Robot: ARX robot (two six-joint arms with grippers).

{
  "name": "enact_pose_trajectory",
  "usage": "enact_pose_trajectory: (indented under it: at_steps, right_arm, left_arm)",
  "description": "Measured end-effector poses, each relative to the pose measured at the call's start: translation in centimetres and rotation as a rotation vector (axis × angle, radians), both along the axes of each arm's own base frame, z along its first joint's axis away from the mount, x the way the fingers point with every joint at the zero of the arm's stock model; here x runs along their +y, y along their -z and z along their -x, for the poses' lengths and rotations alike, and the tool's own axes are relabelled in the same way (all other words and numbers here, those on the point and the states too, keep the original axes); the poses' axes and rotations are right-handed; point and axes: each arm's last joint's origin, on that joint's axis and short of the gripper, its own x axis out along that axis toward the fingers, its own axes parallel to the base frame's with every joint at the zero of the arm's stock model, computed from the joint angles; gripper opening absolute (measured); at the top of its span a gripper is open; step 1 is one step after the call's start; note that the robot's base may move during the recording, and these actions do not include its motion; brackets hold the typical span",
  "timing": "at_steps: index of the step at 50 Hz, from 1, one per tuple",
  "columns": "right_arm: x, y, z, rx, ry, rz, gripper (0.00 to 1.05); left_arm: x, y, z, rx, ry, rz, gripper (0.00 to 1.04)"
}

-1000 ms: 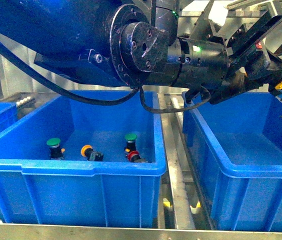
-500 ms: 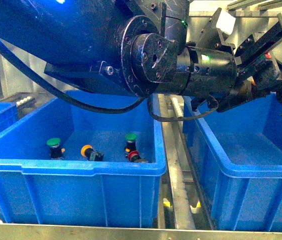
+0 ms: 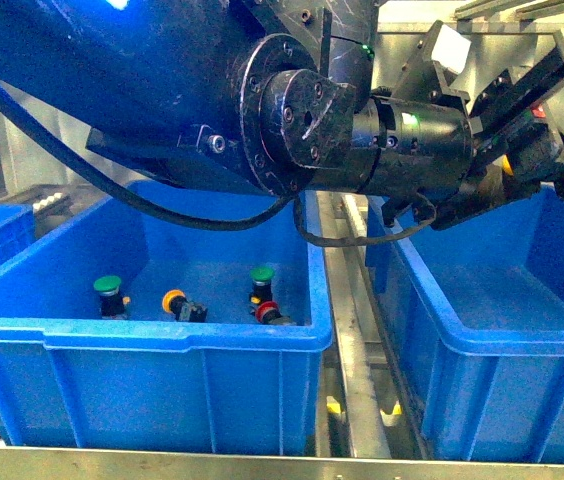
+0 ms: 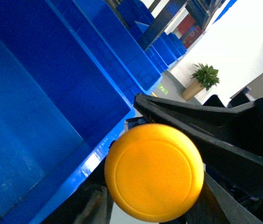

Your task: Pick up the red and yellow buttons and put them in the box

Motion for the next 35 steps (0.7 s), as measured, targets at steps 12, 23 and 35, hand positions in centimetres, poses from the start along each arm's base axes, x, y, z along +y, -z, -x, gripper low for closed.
enact_pose_trajectory:
  at_steps: [12,23,35]
  right_arm:
    - [-0.1,0.1,-0.2,-0.006,0.003,-0.007,0.46]
    - [-0.7,1.1,-1.2,-0.003,0.015,0.065,0.46]
    - [-1.3,1.4,-1.5,-0.029,-0.004,0.215,0.46]
  left_arm:
    - [0.1,0.1,-0.1,-0.018,-0.043,-0.003,0.84]
    - [2.3,-0.7,-0.6,-0.055,-0.196,-0.002,0.97]
    - [13.0,-4.8,2.4,-0.177,-0.586,-0.019,0.97]
